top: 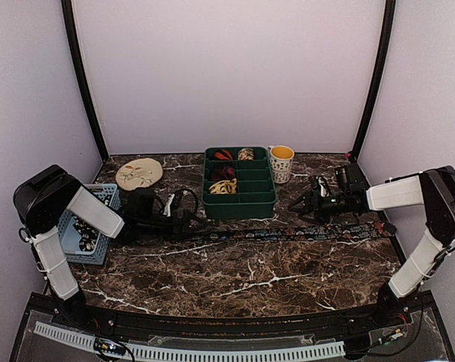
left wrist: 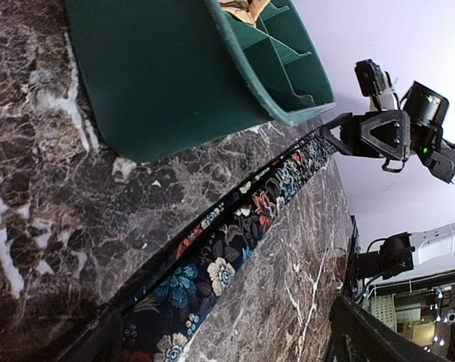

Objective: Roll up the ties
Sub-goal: Smooth out the tie at the center of the board.

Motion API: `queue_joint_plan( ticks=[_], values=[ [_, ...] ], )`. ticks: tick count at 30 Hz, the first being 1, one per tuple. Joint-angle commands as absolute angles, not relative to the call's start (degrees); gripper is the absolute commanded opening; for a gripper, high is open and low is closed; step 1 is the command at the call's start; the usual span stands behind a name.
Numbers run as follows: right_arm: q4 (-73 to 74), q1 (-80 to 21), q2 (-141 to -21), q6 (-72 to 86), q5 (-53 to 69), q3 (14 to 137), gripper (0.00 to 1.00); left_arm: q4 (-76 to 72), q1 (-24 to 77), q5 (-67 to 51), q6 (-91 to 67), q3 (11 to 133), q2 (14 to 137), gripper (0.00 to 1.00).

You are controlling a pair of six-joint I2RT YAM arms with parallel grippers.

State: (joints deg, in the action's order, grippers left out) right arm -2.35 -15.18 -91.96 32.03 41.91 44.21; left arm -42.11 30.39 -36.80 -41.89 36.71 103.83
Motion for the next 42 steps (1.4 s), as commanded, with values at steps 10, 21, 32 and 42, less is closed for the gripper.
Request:
queue_joint_plan(
  ticks=[10,21,32,42],
  values=[
    [-5.26,-13.05,-103.29,29.18,39.18,42.51,0.66,-42.96,28.30,-35.58,-42.46,34.83,106.81,0.99],
    [-8.46,-12.91,-100.99,30.23,39.64,34.16,0.65,-41.43,28.54,-35.16,-41.76,30.25,102.24,0.99],
    [-7.54,-12.92,-96.68,30.10,38.91,28.50,0.64,-41.58,32.99,-32.76,-43.11,25.73,98.40,0.99],
    [-1.90,-14.34,-89.99,27.72,37.03,33.99,0.64,-20.35,33.11,-26.51,-30.47,32.60,88.49,0.99]
  ],
)
